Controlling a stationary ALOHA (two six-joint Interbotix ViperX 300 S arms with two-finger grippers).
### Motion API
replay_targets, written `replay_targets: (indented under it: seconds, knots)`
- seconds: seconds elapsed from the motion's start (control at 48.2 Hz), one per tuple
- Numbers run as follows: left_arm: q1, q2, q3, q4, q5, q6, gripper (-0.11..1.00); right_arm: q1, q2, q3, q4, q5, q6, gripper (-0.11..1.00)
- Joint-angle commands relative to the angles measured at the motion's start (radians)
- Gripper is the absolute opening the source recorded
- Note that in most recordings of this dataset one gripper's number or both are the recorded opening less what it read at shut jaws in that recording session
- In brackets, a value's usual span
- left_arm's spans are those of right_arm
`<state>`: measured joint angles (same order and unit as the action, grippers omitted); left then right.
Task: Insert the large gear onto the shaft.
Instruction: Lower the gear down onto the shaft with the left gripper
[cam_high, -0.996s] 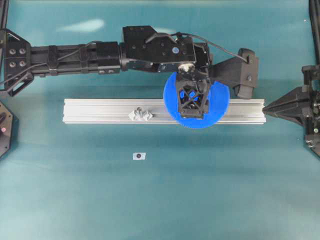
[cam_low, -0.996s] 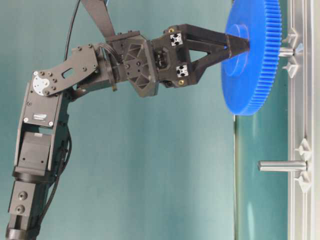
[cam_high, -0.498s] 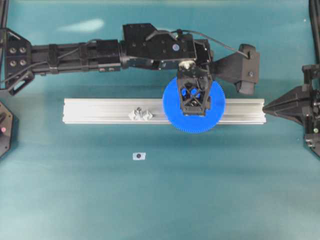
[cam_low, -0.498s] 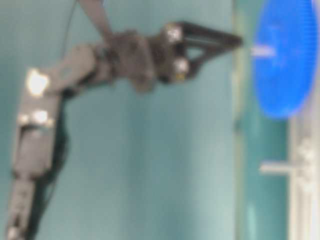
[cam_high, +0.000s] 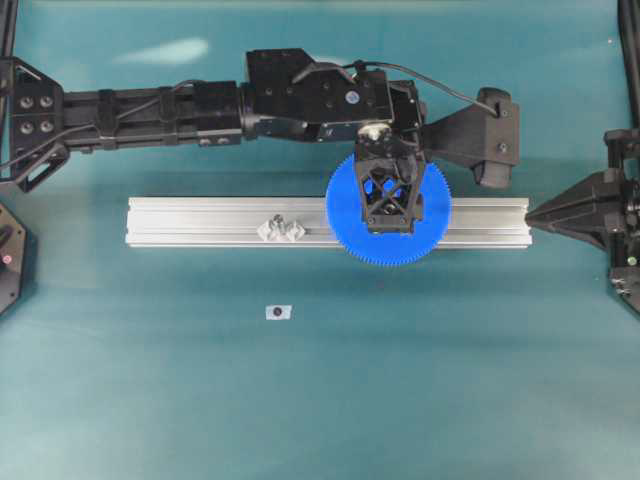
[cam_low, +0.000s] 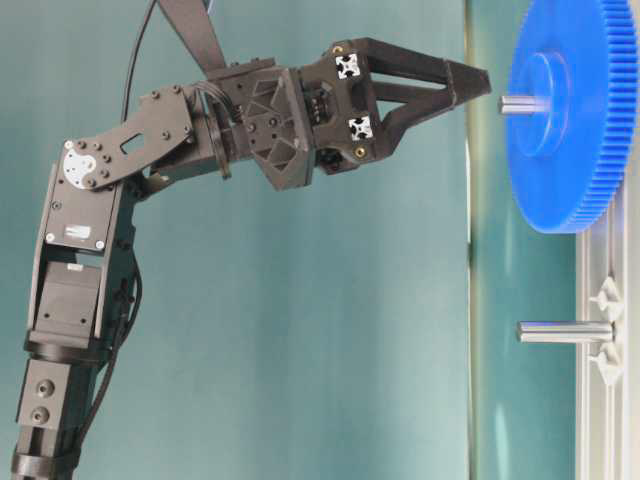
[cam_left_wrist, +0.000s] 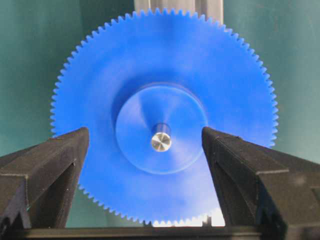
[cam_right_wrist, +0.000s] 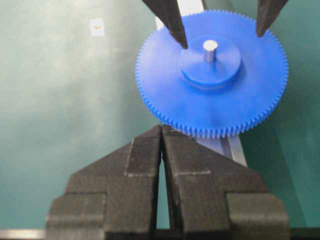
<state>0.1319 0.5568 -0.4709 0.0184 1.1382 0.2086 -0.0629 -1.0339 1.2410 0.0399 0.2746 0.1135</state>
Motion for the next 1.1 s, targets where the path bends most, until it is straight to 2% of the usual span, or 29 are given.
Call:
replay_targets:
  seconds: [0.0, 0.768, 1.079]
  knots:
    - [-0.005, -0.031, -0.025, 0.003, -0.003, -0.003, 0.87, -0.002, 0.005, -0.014, 0.002, -0.003, 0.014, 0.09]
    - [-0.028, -0.078, -0.02, 0.003, -0.038, -0.029, 0.87, -0.002, 0.003, -0.012, 0.006, -0.003, 0.015, 0.09]
    - [-0.028, -0.172, 0.077, 0.002, -0.118, -0.055, 0.87, -0.002, -0.015, -0.012, 0.006, 0.014, 0.015, 0.09]
